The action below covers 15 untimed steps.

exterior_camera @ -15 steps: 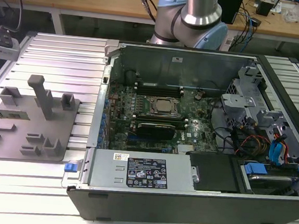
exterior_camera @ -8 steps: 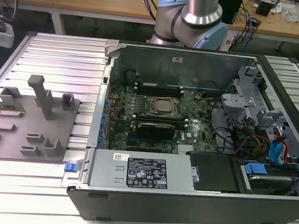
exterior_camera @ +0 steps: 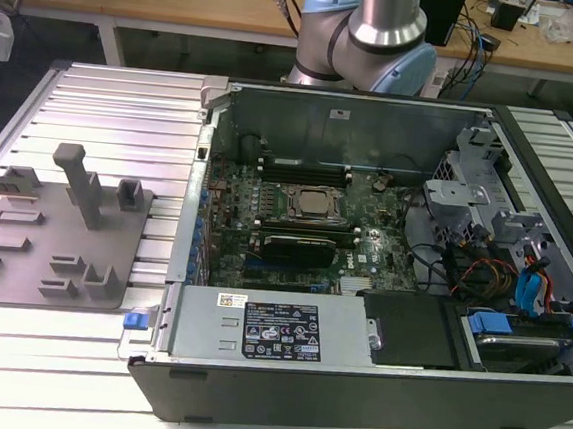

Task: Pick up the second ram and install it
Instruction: 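Pick up the second ram and move it above second insertion slot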

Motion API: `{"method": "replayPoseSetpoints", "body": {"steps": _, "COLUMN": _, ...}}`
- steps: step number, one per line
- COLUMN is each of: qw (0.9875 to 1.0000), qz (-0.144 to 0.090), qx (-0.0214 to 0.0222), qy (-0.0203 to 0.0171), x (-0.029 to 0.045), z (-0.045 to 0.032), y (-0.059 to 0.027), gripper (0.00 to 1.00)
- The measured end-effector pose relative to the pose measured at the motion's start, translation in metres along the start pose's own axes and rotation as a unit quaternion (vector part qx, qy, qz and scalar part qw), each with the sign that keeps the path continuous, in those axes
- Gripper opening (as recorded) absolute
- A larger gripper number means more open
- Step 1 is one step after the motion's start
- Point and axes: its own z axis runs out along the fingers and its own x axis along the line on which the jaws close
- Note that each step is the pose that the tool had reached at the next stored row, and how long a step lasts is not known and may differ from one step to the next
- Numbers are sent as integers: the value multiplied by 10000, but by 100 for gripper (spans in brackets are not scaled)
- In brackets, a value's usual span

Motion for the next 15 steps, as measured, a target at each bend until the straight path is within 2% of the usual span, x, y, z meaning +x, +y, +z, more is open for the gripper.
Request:
{"method": "replayPoseSetpoints", "body": {"steps": 6, "qw": 10000, "qz": 0, "qx": 0, "qy": 0, "x": -2, "z": -178, "y": 7, "gripper": 9}}
{"method": "replayPoseSetpoints", "body": {"steps": 9, "qw": 10000, "qz": 0, "qx": 0, "qy": 0, "x": -5, "z": -374, "y": 14, "gripper": 9}}
{"method": "replayPoseSetpoints", "body": {"steps": 12, "qw": 10000, "qz": 0, "qx": 0, "qy": 0, "x": -6, "z": -455, "y": 16, "gripper": 9}}
{"method": "replayPoseSetpoints", "body": {"steps": 15, "qw": 10000, "qz": 0, "qx": 0, "qy": 0, "x": -7, "z": -591, "y": 21, "gripper": 9}}
